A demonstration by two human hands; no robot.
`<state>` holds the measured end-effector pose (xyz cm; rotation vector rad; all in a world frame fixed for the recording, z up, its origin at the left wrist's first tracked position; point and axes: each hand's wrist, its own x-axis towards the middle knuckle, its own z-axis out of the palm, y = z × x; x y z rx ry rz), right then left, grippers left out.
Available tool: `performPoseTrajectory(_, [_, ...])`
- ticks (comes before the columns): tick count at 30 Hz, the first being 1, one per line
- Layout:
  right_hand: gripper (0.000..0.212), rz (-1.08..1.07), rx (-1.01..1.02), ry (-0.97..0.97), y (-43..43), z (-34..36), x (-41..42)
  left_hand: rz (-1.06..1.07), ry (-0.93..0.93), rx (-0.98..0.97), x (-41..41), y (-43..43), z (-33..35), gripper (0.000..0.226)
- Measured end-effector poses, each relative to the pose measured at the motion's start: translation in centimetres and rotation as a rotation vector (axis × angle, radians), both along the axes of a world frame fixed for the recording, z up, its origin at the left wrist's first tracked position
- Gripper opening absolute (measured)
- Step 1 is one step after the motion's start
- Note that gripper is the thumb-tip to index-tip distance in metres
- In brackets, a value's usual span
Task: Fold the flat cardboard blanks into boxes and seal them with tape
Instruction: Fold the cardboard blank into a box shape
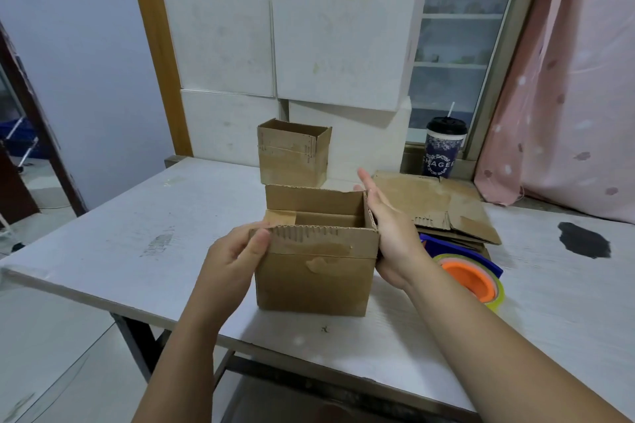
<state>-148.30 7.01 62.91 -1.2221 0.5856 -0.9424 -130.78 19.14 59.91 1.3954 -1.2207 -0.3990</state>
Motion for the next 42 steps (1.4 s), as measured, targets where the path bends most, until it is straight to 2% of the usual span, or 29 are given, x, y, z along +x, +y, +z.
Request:
performPoseTrajectory(3, [0.047,0.029,0.134,-0.110,-0.7,-0.9,0.0,-0.184,0.045,0.059,0.7,0.3,0.2,0.037])
performPoseTrajectory(5, [0.053,0.053,0.120,-0.020,-0.6,-1.1,0.0,-0.251,0.007,0.120,1.1,0.1,0.2,0.037])
performPoseTrajectory(7, [0.045,0.050,0.123,0.054,-0.6,-1.5,0.1,-0.266,-0.030,0.175,0.9,-0.2,0.5,0.037])
performPoseTrajectory(9, [0.036,0.023,0.179,0.061,-0.6,-1.6,0.2,-0.262,0.023,0.174,0.4,-0.5,0.8,0.031])
performPoseTrajectory(12, [0.036,-0.033,0.195,0.063,-0.8,-1.6,0.2,-0.186,0.168,0.074,-0.2,-1.0,0.8,0.025])
performPoseTrajectory(14, [0.017,-0.093,0.192,0.025,-0.6,-1.9,0.4,-0.072,0.227,0.021,-0.5,-1.5,0.2,0.023])
performPoseTrajectory(15, [0.016,-0.107,0.184,-0.001,-0.4,-2.1,0.5,-0.014,0.240,-0.001,-0.8,-1.7,-0.1,0.020])
performPoseTrajectory(17, [0.032,-0.126,0.161,-0.063,-0.1,-2.5,0.6,0.069,0.263,-0.034,-1.5,-2.1,-0.5,0.017])
performPoseTrajectory(20, [0.052,-0.167,0.055,-0.119,0.3,-2.8,0.6,0.146,0.236,-0.068,-2.1,-2.4,-0.6,0.037])
performPoseTrajectory(22, [0.042,-0.210,-0.065,-0.064,0.5,-3.3,0.5,0.173,0.248,-0.088,-2.3,-2.4,-0.5,0.053])
performPoseTrajectory(23, [0.027,-0.240,-0.141,-0.016,0.5,-3.6,0.5,0.181,0.251,-0.092,-2.3,-2.5,-0.4,0.058])
performPoseTrajectory(25, [0.003,-0.288,-0.255,0.092,0.7,-3.7,0.4,0.233,0.164,-0.098,-2.7,-2.4,-0.3,0.058])
performPoseTrajectory(26, [0.009,-0.307,-0.293,0.157,0.6,-3.8,0.4,0.304,0.023,-0.112,-2.8,-2.5,-0.3,0.052])
performPoseTrajectory(29, [0.018,-0.367,-0.319,0.279,0.3,-3.9,0.5,0.555,-0.592,-0.188,-3.9,-2.9,-0.3,0.027])
performPoseTrajectory(31, [0.020,-0.397,-0.343,0.333,0.3,-3.9,0.6,0.541,-0.788,-0.245,-5.0,-3.5,-0.7,0.019])
performPoseTrajectory(34, [0.016,-0.368,-0.359,0.384,0.4,-3.4,0.3,0.479,-0.885,-0.205,-6.7,-3.9,-1.5,0.033])
performPoseTrajectory(38, [0.007,-0.318,-0.496,0.542,-0.6,-1.9,-2.7,0.478,-0.863,-0.165,-7.0,-3.8,-2.0,0.037])
performPoseTrajectory(40, [0.006,-0.370,-0.575,0.728,-1.9,-0.9,-5.1,0.482,-0.849,-0.160,-7.0,-3.9,-1.8,0.037])
performPoseTrajectory(42, [0.018,-0.369,-0.622,1.041,-3.6,-0.3,-7.6,0.479,-0.828,-0.144,-7.2,-3.9,-1.7,0.038])
